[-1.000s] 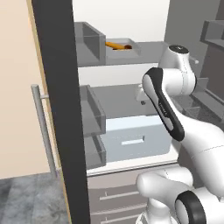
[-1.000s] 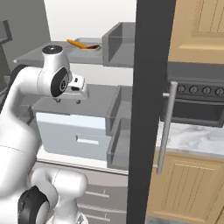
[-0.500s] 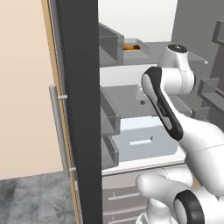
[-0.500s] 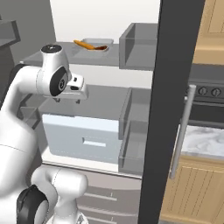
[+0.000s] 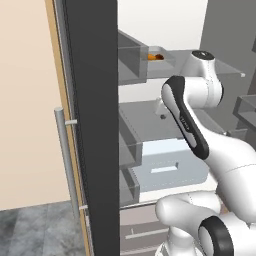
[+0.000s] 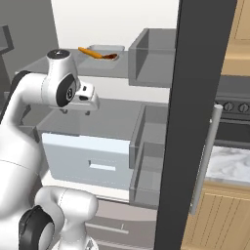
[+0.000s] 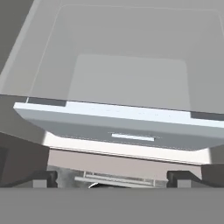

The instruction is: Place the tupperware containing the chicken drumstick and carrot meal in the microwave. Close the microwave door and press the start button to reheat the meal.

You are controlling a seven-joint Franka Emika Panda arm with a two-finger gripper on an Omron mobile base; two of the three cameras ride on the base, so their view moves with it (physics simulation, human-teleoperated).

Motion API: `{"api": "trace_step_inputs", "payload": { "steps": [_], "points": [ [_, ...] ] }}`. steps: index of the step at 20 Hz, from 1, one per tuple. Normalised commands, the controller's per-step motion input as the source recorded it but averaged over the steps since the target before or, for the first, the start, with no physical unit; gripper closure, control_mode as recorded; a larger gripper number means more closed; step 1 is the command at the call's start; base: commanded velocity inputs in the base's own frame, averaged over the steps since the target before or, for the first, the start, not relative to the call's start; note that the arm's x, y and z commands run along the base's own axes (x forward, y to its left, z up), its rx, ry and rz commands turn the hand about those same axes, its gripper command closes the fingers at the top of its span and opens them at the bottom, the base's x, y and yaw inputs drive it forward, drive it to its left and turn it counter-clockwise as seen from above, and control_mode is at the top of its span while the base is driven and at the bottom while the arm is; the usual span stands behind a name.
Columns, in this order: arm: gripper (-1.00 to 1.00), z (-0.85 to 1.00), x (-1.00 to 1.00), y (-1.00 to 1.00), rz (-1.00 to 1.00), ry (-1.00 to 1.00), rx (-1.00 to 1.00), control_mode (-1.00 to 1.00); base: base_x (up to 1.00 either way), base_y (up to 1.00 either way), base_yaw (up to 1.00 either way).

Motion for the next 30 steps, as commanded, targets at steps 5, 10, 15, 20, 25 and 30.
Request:
{"api": "trace_step_inputs", "payload": {
  "steps": [5,10,15,20,25,30],
  "points": [
    [-1.0,0.27,0.01,-0.01,-0.15,-0.08,0.0,-1.0,0.0,0.0,0.0],
    [-1.0,0.58,-0.05,-0.07,-0.23,-0.27,0.0,-1.0,0.0,0.0,0.0],
    [-1.0,0.71,-0.01,-0.19,-0.25,-0.36,0.03,-1.0,0.0,0.0,0.0],
    [-1.0,0.67,0.0,-0.27,-0.15,-0.26,0.15,-1.0,0.0,0.0,0.0],
    [-1.0,0.55,0.16,-0.42,-0.03,-0.06,0.25,-1.0,0.0,0.0,0.0],
    [-1.0,0.19,0.32,-0.2,-0.01,0.01,0.18,-1.0,0.0,0.0,0.0]
  ]
}}
